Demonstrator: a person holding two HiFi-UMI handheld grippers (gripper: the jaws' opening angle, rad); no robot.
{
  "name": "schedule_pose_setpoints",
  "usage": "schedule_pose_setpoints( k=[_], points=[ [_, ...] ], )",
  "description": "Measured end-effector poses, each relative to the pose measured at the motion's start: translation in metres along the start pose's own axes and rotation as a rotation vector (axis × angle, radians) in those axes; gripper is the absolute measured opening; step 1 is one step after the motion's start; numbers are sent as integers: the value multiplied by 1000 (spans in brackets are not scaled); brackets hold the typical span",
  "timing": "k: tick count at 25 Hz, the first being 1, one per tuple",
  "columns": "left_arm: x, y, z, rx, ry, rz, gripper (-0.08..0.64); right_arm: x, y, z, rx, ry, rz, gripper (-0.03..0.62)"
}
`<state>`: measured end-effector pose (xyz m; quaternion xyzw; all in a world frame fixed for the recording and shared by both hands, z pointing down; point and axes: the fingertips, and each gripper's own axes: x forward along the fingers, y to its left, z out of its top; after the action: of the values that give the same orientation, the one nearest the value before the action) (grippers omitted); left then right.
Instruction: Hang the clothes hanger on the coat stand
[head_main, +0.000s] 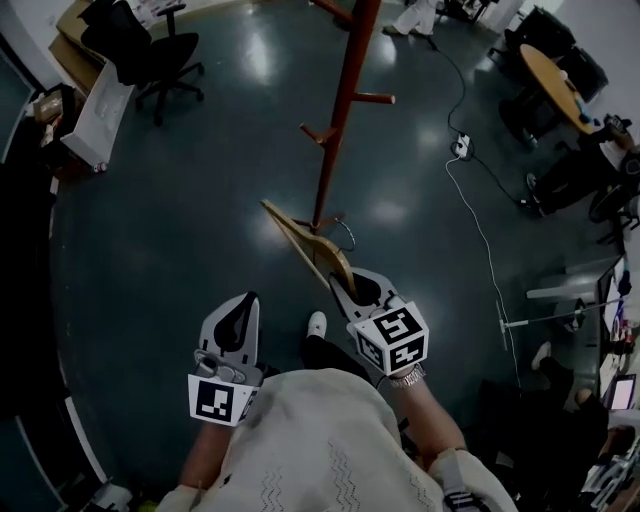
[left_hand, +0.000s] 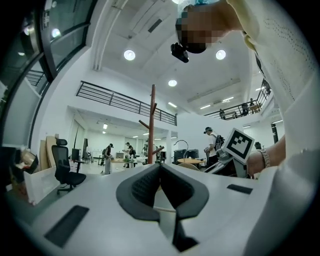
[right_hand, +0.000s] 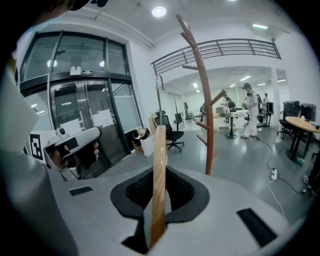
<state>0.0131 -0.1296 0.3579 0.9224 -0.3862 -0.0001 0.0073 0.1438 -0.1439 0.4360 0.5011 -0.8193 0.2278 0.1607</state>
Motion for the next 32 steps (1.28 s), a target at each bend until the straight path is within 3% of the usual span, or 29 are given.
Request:
schedule_pose_setpoints(
  k=[5,9,11,17,24,32],
  points=[
    [23,4,3,-12,-8,74,12,26,-48,39,-120,12,57,67],
    [38,13,-2,-107,-18,138,12,56,-85,61,-179,35,101,67],
    [45,14,0,-111,-16,156,12,72,-104,70,-191,52,109,67],
    [57,15,5,-38,2,172,12,119,-148,83,-160,75,187,67],
    [67,21,30,-23,-64,199,12,159,-179,76,-154,120,236,67],
    [70,28,26,-7,-40,217,12,198,-193,58,-65,146,276,67]
  ],
)
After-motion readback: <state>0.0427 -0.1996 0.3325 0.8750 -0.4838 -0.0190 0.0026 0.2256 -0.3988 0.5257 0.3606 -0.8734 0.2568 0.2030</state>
